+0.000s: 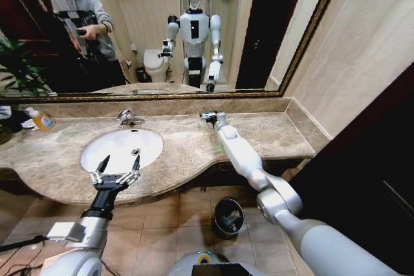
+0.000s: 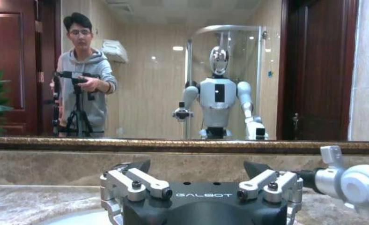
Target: Pick up the trash from the sink and place it in the trash bin.
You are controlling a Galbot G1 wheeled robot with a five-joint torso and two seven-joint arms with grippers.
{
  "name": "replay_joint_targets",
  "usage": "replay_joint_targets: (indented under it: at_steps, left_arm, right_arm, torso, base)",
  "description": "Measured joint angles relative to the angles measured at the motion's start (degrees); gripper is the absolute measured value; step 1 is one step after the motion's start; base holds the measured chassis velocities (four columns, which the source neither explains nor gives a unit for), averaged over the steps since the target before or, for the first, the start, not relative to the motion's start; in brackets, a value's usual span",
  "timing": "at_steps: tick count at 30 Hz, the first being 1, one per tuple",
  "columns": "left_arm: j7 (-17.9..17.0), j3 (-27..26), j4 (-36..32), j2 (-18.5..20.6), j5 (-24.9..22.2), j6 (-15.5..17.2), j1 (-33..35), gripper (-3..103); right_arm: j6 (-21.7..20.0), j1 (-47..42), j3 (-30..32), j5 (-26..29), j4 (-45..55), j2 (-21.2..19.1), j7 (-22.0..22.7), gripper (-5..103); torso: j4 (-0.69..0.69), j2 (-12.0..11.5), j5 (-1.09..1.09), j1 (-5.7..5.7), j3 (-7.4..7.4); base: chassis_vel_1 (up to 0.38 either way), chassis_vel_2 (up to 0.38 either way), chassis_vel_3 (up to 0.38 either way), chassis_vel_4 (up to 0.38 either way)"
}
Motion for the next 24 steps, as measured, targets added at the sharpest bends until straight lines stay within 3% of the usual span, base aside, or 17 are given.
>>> replay_joint_targets:
  at_steps: [6, 13, 18, 24]
  left_arm:
    - [0.0, 0.0, 0.0, 0.0, 0.0, 0.0, 0.0, 100]
    - [0.0, 0.0, 0.0, 0.0, 0.0, 0.0, 0.0, 100]
    - [-0.01, -0.01, 0.0, 0.0, 0.0, 0.0, 0.0, 100]
    - [0.0, 0.0, 0.0, 0.0, 0.0, 0.0, 0.0, 100]
  right_arm:
    - [-0.35, 1.69, 1.32, -0.71, -4.87, 0.18, -0.1, 100]
    - [-1.04, -1.29, 0.01, -0.8, -1.59, 0.12, 0.56, 100]
    - [0.98, -8.08, -2.94, -2.75, 8.41, -2.66, 1.68, 100]
    - [-1.5, -17.38, -5.25, -3.73, 25.68, -8.19, 2.35, 100]
  torso:
    - [-0.05, 0.0, 0.01, 0.0, 0.0]
    - [-0.06, 0.01, 0.0, -0.01, -0.02]
    - [-0.02, 0.0, 0.01, -0.01, 0.0]
    - [-0.05, 0.0, 0.01, -0.01, 0.01]
  base:
    - [0.0, 0.0, 0.0, 0.0]
    - [0.0, 0.0, 0.0, 0.0]
    - [0.0, 0.0, 0.0, 0.0]
    - [0.0, 0.0, 0.0, 0.0]
